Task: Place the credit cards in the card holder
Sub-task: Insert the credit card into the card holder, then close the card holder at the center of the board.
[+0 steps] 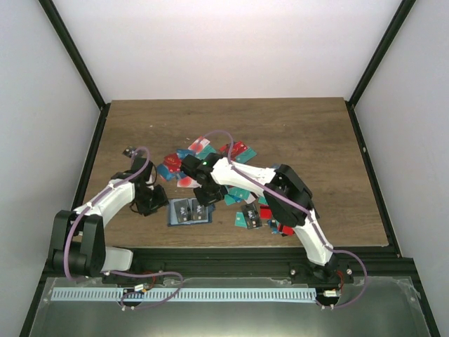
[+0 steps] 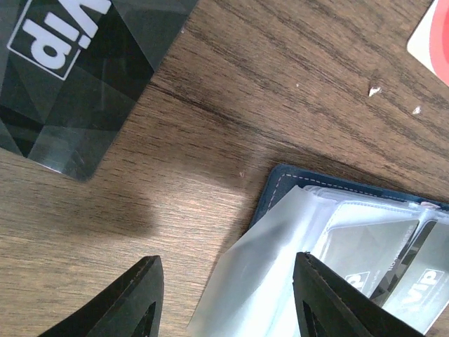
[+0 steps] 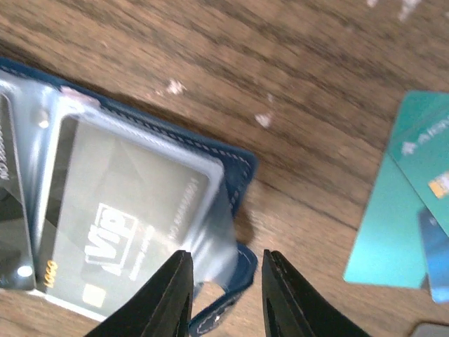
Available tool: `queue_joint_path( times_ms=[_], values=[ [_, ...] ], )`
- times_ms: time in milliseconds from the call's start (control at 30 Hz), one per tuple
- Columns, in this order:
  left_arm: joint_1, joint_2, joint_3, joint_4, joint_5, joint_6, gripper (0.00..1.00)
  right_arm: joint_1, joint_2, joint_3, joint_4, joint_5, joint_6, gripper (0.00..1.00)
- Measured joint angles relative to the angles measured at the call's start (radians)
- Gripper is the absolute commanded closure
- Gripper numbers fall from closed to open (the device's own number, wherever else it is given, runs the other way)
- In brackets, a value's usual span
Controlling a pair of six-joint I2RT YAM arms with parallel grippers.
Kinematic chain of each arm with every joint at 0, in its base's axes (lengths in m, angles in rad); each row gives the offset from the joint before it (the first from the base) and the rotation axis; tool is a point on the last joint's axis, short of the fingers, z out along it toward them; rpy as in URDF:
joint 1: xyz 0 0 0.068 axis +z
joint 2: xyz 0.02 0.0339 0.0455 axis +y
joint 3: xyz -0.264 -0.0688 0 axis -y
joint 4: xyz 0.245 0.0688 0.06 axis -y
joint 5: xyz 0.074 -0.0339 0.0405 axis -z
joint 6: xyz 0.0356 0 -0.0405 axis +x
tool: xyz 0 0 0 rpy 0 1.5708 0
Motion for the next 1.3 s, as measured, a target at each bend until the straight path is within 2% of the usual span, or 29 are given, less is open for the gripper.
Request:
queue_joint_path(
  times_ms=[267, 467, 667, 867, 1300],
  values=[
    [0.000, 0.003, -0.001, 0.004, 0.000, 0.000, 0.47, 0.000, -0.055, -0.067, -0.014, 0.016, 0.024, 0.73],
    [0.000, 0.017, -0.001, 0.009, 0.002, 0.000, 0.51, 0.000, -0.058, -0.108, -0.008, 0.013, 0.033, 0.89],
    [0.000, 0.023, -0.010, 0.031, 0.023, 0.000, 0.51, -0.007, -0.060, -0.128, 0.032, 0.001, 0.046, 0.98],
    [0.002, 0.047, -0.048, 0.092, 0.092, -0.004, 0.48, -0.027, -0.079, -0.200, 0.087, -0.046, 0.056, 0.99],
    [0.004, 0.048, -0.112, 0.275, 0.286, -0.032, 0.49, -0.065, -0.103, -0.256, 0.158, -0.137, 0.064, 0.99]
  ],
)
